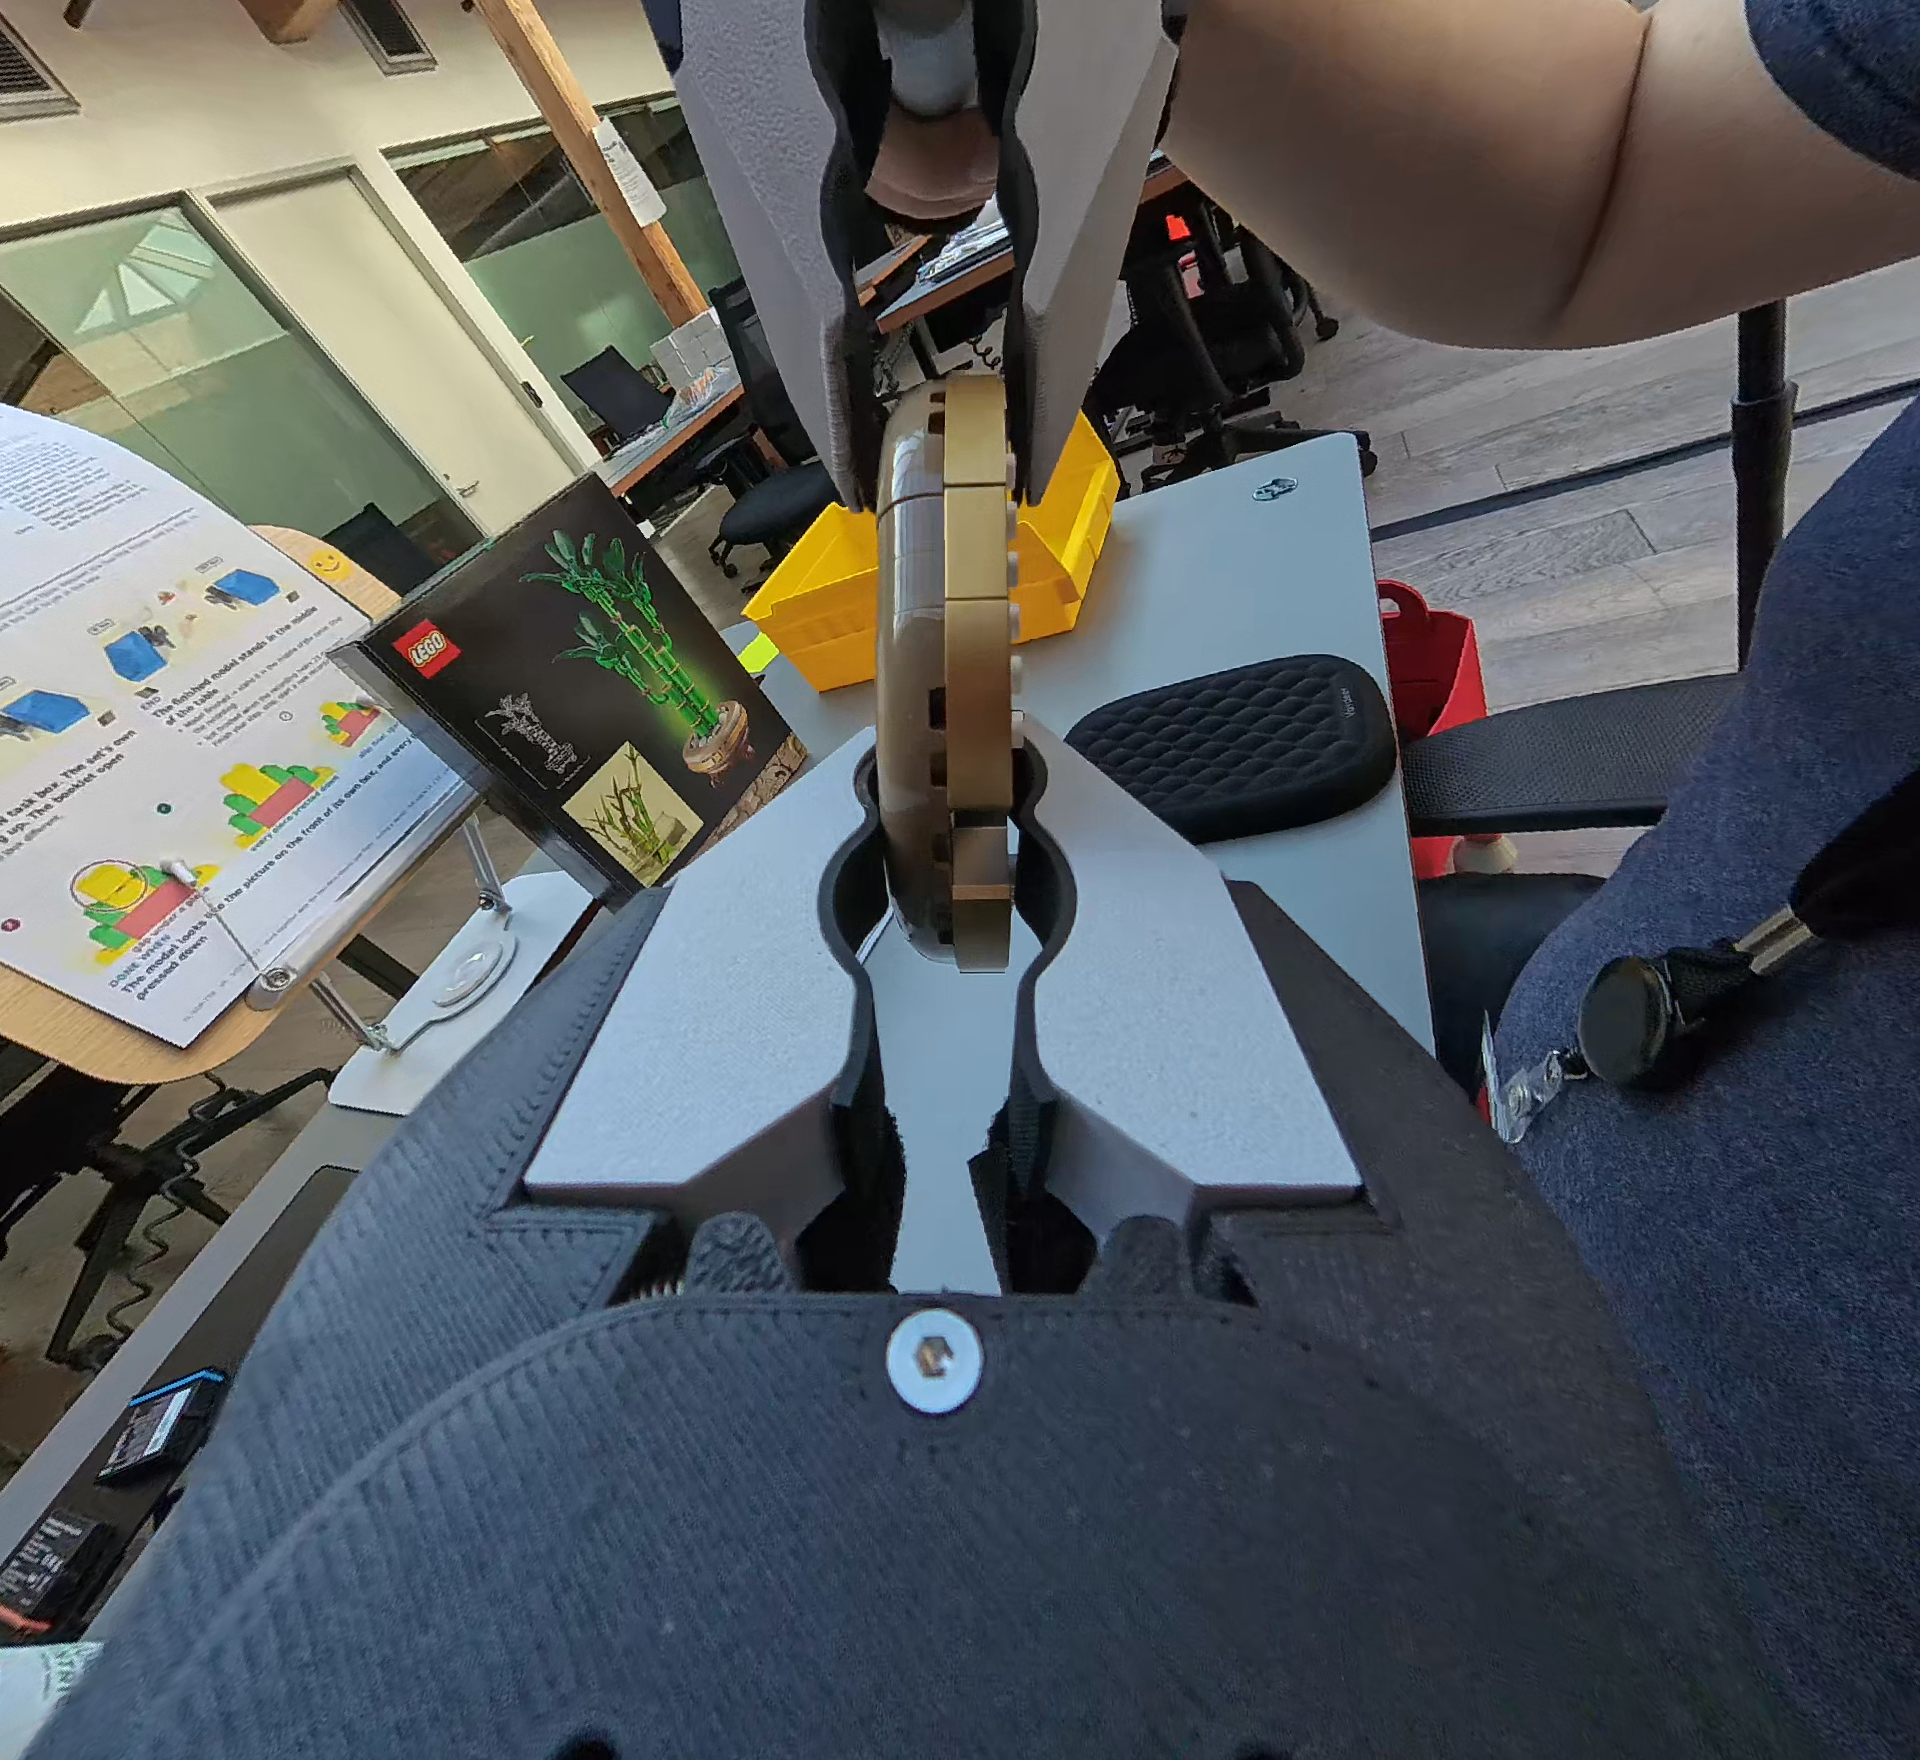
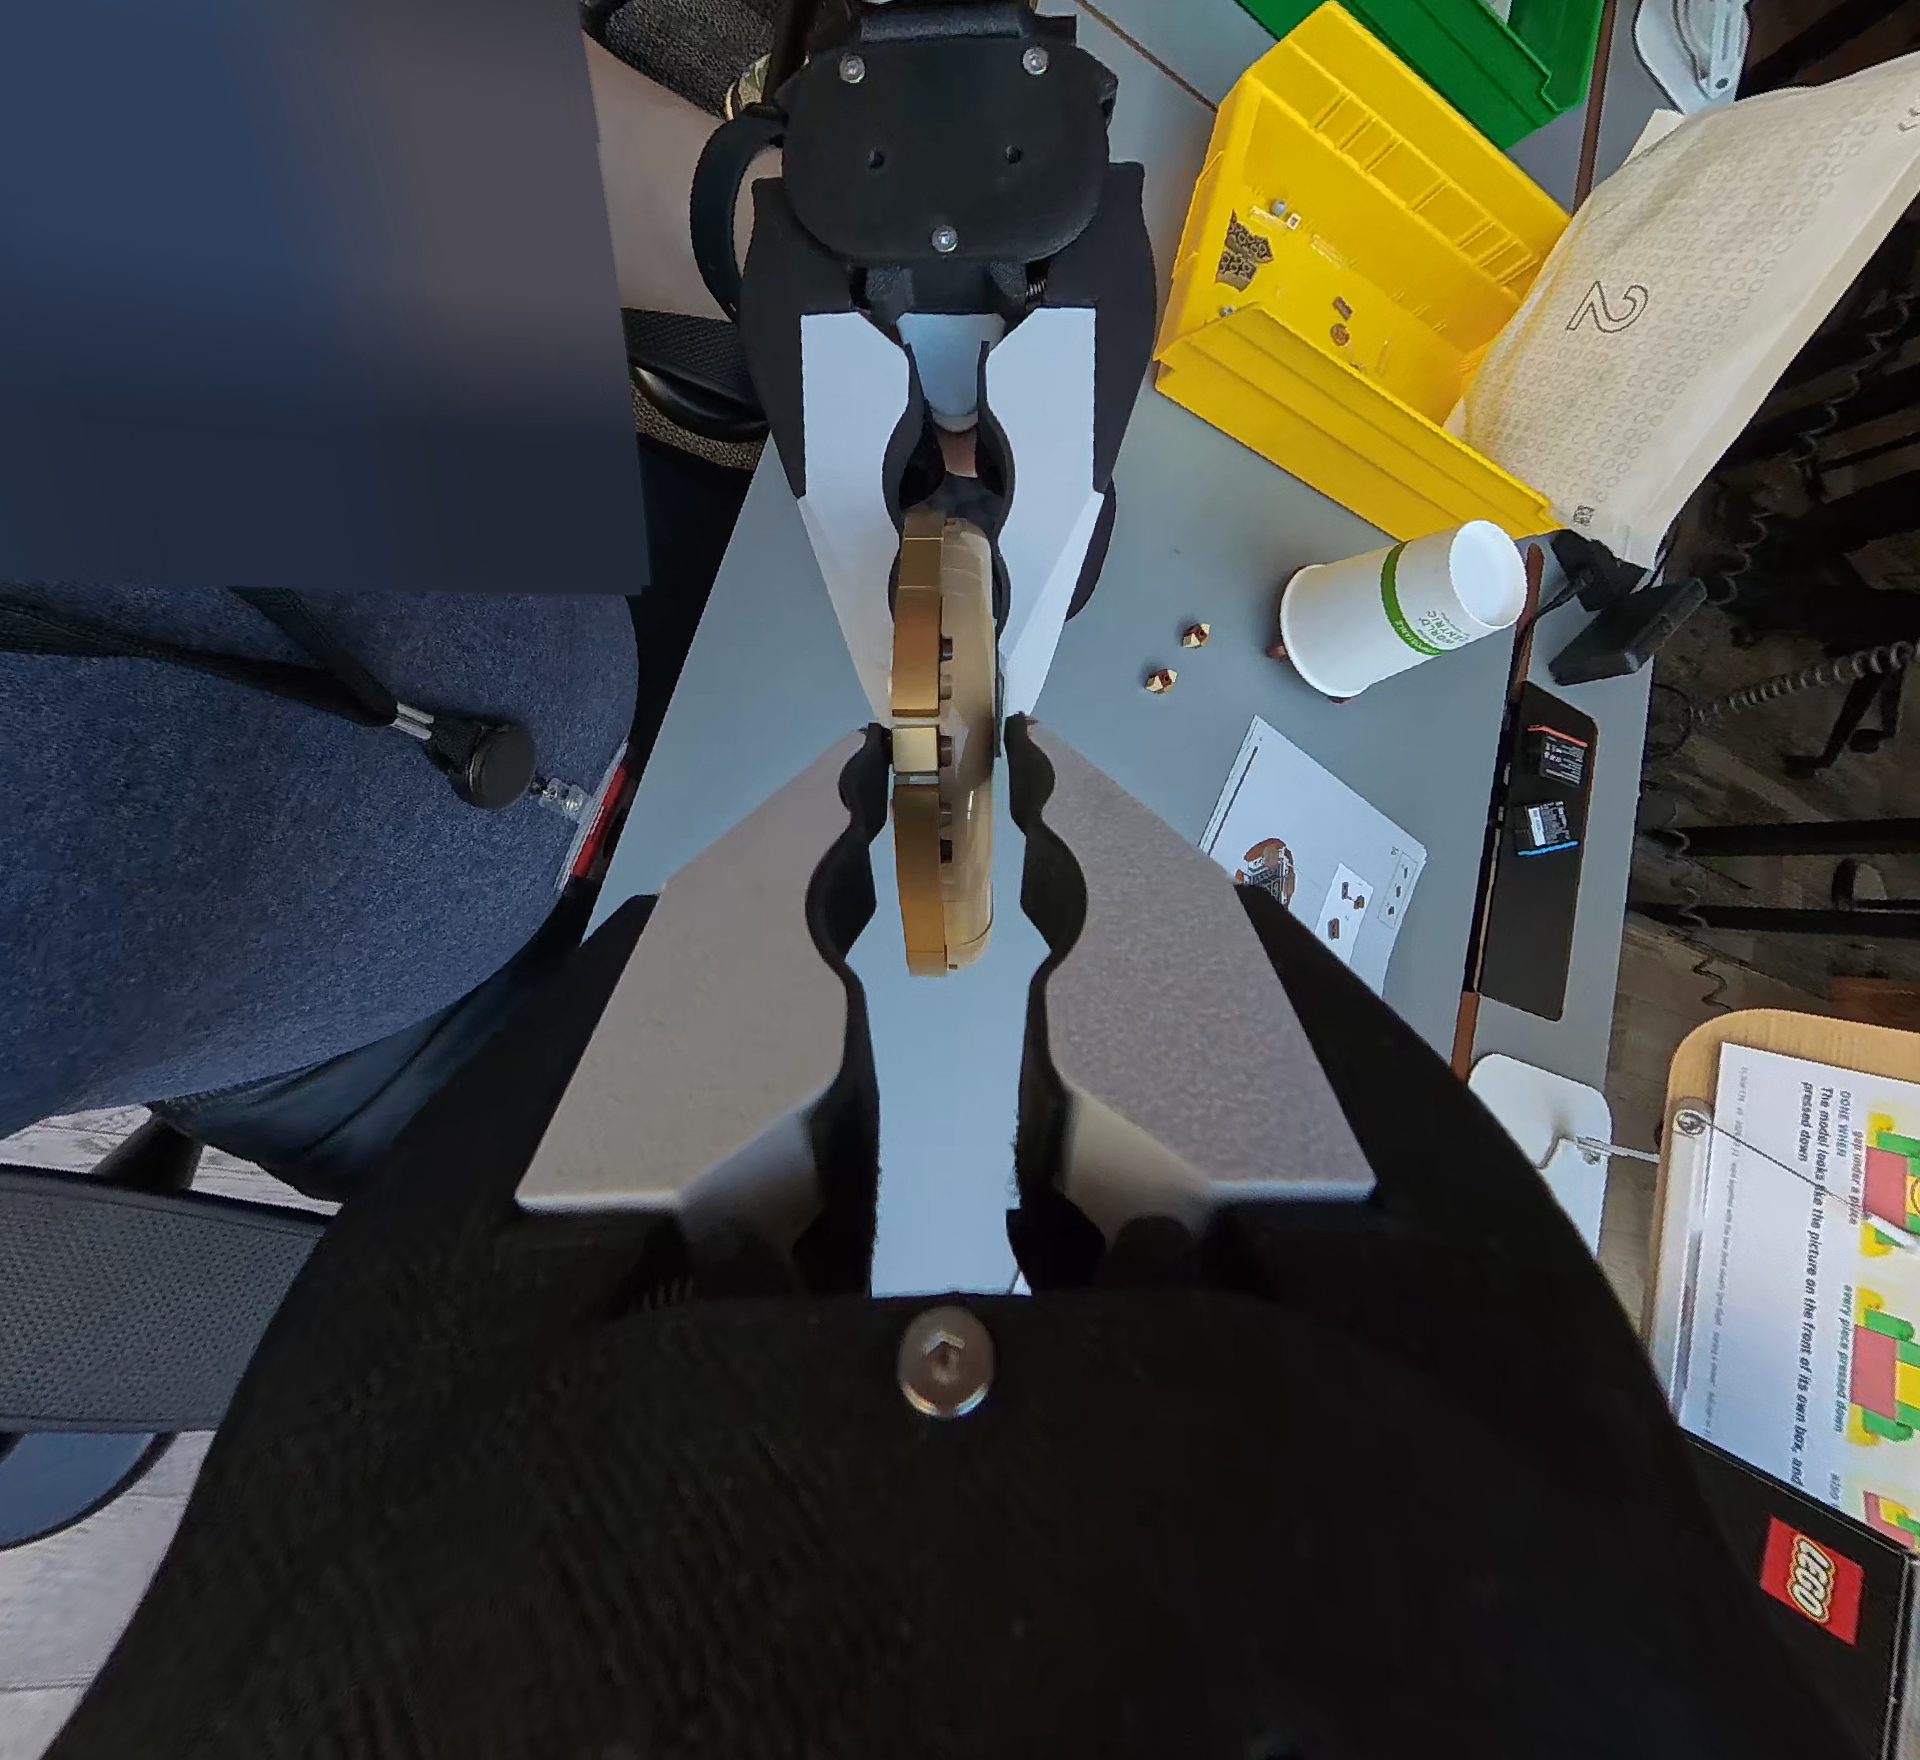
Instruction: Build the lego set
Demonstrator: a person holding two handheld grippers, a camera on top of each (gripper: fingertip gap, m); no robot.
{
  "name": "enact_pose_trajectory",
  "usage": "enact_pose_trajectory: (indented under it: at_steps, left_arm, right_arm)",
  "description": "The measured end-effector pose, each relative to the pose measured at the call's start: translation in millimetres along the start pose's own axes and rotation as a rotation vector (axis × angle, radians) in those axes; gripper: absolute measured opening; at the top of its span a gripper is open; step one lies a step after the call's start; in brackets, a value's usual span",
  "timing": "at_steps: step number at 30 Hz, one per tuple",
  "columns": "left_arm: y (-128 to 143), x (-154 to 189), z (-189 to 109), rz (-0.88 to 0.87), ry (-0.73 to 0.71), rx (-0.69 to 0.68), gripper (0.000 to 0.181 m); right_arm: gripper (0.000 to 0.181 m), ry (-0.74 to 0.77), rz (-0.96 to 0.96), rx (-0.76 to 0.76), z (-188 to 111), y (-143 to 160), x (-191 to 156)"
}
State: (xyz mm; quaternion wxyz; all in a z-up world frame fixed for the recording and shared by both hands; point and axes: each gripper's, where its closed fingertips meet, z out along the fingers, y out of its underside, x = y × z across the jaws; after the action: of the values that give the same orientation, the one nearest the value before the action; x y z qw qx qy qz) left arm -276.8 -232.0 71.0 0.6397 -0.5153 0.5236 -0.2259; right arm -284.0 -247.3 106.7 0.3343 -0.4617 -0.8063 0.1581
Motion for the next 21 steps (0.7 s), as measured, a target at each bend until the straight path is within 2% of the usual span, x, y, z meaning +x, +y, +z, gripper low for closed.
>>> enact_pose_trajectory:
  at_steps: [14,18,20,21]
  left_arm:
    - [-1,1,-2,-0.039,0.024,0.018,0.018]
    - [-3,0,-2,-0.083,0.027,0.052,0.018]
    - [-6,0,-4,-0.148,0.053,0.108,0.017]
    - [-6,-2,-4,-0.205,0.054,0.14,0.018]
  right_arm:
    - [0.018,0.028,-0.047,-0.022,0,-1,0]
    - [0.02,-0.004,0.037,0.029,0,-5,3]
    - [0.073,0.062,0.063,0.081,-5,-11,17]
    - [0.08,0.096,0.073,0.117,-10,-15,23]
